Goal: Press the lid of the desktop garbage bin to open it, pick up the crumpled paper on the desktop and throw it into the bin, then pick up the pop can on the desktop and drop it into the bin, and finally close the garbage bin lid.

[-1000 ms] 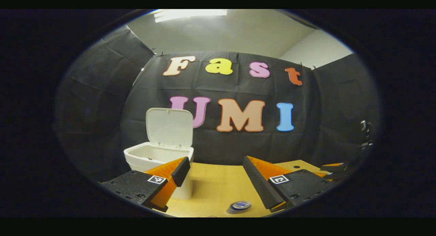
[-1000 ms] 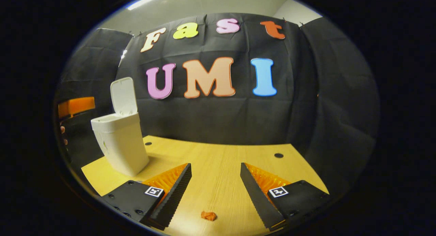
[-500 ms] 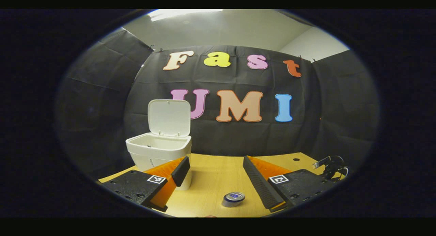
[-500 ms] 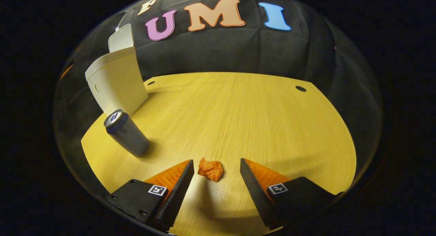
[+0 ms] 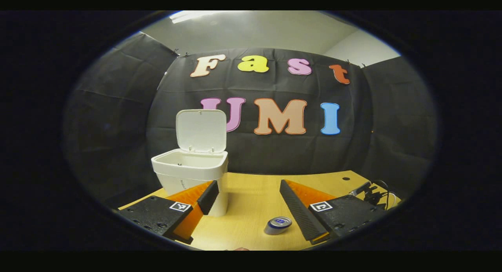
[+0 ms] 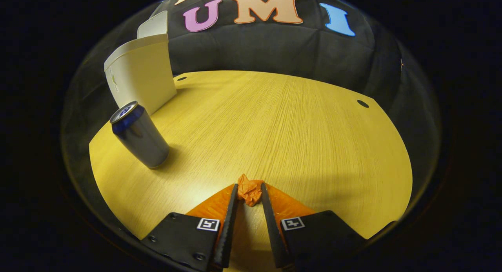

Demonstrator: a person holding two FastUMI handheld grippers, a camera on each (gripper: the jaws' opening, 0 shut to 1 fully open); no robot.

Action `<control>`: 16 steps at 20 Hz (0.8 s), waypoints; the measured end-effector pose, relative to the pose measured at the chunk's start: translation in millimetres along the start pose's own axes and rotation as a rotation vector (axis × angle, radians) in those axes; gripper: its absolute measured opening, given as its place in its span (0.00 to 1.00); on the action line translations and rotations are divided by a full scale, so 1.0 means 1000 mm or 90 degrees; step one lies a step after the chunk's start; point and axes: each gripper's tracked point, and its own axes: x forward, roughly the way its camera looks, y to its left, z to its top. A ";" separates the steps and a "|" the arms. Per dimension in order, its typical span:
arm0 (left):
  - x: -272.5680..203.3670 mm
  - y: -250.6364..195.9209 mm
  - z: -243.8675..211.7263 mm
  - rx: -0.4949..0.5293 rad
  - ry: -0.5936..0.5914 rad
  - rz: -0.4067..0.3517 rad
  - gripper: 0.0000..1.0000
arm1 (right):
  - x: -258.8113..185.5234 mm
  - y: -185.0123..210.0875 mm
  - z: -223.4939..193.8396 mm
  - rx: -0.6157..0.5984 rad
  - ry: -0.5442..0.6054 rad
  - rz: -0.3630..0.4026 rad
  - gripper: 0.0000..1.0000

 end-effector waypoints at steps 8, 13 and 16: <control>0.010 0.027 0.000 -0.014 -0.003 -0.010 0.94 | -0.175 0.026 0.197 -0.050 -0.268 0.086 0.43; 0.012 0.051 0.003 -0.021 -0.013 -0.022 0.94 | -0.228 0.034 0.172 -0.101 -0.389 0.138 0.42; 0.013 0.068 0.001 -0.035 -0.011 -0.025 0.94 | -0.221 0.027 0.156 -0.134 -0.424 0.180 0.42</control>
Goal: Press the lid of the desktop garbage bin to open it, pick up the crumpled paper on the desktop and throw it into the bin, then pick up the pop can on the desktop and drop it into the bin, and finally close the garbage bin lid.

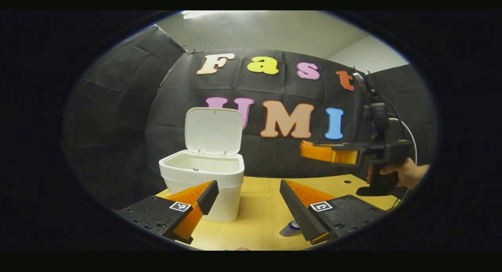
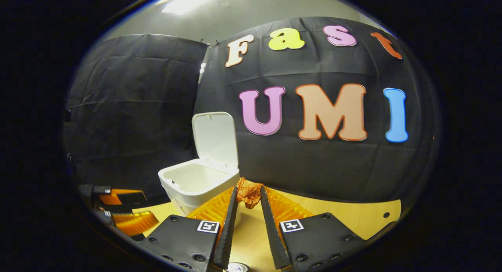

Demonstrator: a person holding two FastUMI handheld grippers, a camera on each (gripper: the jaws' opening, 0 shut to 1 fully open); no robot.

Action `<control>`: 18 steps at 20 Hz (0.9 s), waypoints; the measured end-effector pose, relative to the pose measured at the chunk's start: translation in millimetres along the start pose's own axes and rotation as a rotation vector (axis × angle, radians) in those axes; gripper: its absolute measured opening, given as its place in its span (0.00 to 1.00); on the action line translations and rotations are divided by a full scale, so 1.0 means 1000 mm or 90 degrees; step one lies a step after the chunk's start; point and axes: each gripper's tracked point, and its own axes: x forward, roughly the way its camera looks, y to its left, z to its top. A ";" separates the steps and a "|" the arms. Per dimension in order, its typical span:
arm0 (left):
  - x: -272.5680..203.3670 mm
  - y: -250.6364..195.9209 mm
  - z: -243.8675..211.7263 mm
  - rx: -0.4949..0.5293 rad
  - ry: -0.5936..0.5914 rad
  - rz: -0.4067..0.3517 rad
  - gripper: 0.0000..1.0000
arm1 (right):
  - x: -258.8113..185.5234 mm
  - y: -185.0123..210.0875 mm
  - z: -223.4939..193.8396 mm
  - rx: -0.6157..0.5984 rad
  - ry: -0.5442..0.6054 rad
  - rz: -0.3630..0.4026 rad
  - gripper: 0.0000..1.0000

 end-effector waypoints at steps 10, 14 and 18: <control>-0.009 0.066 -0.014 -0.031 0.019 0.035 0.94 | 0.018 -0.007 -0.038 -0.043 0.084 0.085 0.44; -0.012 0.079 -0.019 -0.040 0.023 0.049 0.94 | 0.021 -0.008 -0.040 -0.063 0.120 0.064 0.42; -0.008 0.072 -0.023 -0.046 0.032 0.043 0.94 | 0.020 -0.017 -0.043 -0.061 0.121 0.045 0.66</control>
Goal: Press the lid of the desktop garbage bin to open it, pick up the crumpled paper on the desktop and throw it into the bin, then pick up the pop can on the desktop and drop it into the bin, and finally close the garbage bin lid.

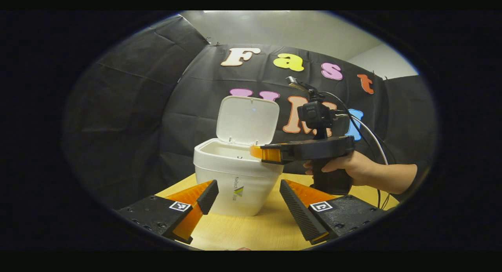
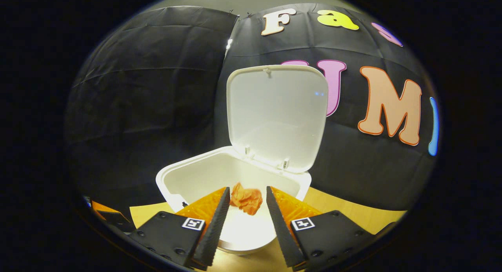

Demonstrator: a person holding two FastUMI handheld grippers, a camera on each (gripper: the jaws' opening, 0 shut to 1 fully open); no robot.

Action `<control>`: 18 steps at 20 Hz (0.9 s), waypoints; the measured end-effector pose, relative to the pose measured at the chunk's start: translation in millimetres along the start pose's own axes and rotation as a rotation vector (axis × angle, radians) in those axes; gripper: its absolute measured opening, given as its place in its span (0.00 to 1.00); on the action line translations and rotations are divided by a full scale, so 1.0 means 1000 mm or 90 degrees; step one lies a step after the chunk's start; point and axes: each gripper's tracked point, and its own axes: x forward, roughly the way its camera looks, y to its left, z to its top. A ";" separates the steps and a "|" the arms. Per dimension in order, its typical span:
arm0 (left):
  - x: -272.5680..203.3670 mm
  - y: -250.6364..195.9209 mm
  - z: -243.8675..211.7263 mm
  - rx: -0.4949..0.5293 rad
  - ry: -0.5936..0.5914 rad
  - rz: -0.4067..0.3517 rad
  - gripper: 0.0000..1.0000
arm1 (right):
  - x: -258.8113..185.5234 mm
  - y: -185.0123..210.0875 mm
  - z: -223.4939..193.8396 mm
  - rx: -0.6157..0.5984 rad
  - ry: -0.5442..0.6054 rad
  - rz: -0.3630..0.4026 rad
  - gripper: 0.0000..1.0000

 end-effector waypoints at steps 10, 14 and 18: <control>0.004 -0.080 -0.026 0.050 -0.004 -0.049 0.93 | -0.155 -0.148 0.016 0.051 -0.157 -0.166 0.96; 0.001 -0.128 -0.052 0.052 0.012 -0.086 0.94 | -0.248 -0.222 -0.014 0.065 -0.200 -0.272 0.96; 0.006 -0.160 -0.092 0.071 0.043 -0.095 0.94 | -0.319 -0.269 -0.068 0.090 -0.196 -0.349 0.96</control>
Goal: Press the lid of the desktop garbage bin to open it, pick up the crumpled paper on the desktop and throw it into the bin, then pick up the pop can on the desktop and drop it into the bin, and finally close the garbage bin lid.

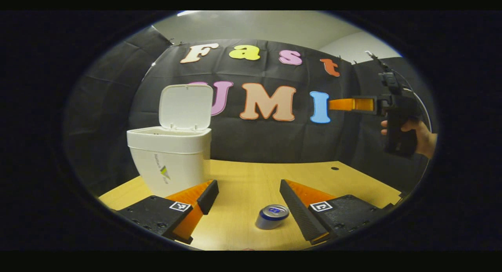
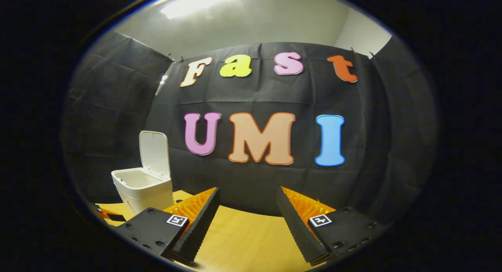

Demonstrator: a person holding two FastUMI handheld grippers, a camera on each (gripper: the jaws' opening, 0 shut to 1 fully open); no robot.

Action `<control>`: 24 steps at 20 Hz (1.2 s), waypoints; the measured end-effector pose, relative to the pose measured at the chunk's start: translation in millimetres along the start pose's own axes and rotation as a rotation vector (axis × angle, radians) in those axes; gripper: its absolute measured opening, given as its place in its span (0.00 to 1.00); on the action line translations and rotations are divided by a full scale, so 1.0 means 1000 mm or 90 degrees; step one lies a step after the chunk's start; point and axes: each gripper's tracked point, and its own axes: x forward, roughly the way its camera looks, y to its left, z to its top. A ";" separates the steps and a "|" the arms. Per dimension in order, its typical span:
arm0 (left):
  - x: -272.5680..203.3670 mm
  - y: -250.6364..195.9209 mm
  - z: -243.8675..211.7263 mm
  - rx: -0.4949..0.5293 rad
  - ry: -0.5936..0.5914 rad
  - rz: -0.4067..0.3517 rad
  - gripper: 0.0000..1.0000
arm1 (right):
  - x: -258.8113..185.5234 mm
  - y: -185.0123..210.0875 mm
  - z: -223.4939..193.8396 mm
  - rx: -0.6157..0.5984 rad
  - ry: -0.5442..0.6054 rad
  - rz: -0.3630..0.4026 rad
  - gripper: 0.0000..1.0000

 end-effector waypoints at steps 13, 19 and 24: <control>0.042 -0.031 -0.144 0.002 0.106 0.036 0.95 | -0.050 -0.077 -0.129 -0.030 0.131 -0.050 0.96; 0.061 -0.022 -0.141 -0.019 0.103 0.048 0.75 | -0.056 -0.062 -0.136 -0.035 0.144 -0.027 0.96; 0.059 -0.019 -0.075 -0.016 0.052 0.032 0.72 | -0.062 -0.048 -0.128 -0.011 0.138 -0.012 0.96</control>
